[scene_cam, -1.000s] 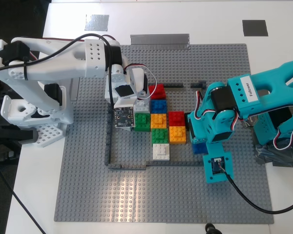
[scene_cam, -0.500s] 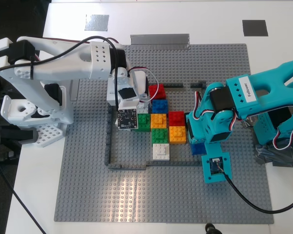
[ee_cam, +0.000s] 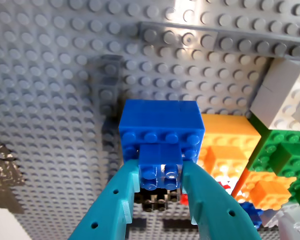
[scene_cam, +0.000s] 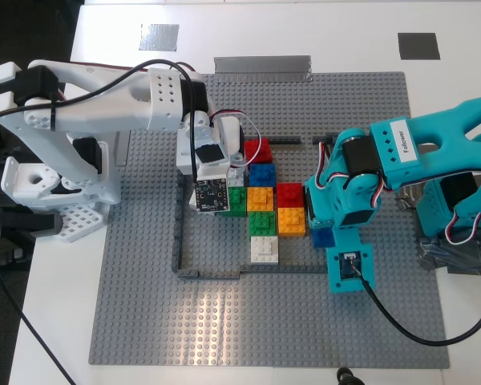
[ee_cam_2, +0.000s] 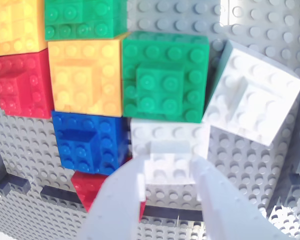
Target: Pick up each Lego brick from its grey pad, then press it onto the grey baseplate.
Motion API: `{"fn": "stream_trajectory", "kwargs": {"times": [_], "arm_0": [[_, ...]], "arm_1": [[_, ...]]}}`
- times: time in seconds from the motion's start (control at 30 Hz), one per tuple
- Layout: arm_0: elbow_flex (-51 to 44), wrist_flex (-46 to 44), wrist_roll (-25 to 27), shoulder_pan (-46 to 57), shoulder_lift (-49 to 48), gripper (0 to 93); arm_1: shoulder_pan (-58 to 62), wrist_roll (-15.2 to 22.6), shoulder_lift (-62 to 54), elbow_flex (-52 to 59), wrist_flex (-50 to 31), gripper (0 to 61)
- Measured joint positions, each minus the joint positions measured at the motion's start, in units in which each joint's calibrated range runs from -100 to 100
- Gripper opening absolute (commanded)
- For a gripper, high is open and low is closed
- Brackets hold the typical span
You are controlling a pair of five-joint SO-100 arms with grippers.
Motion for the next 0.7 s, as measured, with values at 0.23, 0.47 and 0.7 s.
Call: {"fn": "stream_trajectory", "kwargs": {"times": [0.23, 0.47, 0.7], "arm_0": [[0.00, -0.52, 0.00, 1.48, 0.00, 0.0], [0.00, -0.52, 0.00, 1.48, 0.08, 0.0], [0.10, -0.52, 1.10, 3.11, 0.17, 0.0]], "arm_1": [[0.00, 0.00, 0.00, 0.10, -0.40, 0.2], [0.00, 0.00, 0.00, 0.10, -0.48, 4.7], [0.00, 0.49, 0.00, 0.00, -1.93, 13.8]]}}
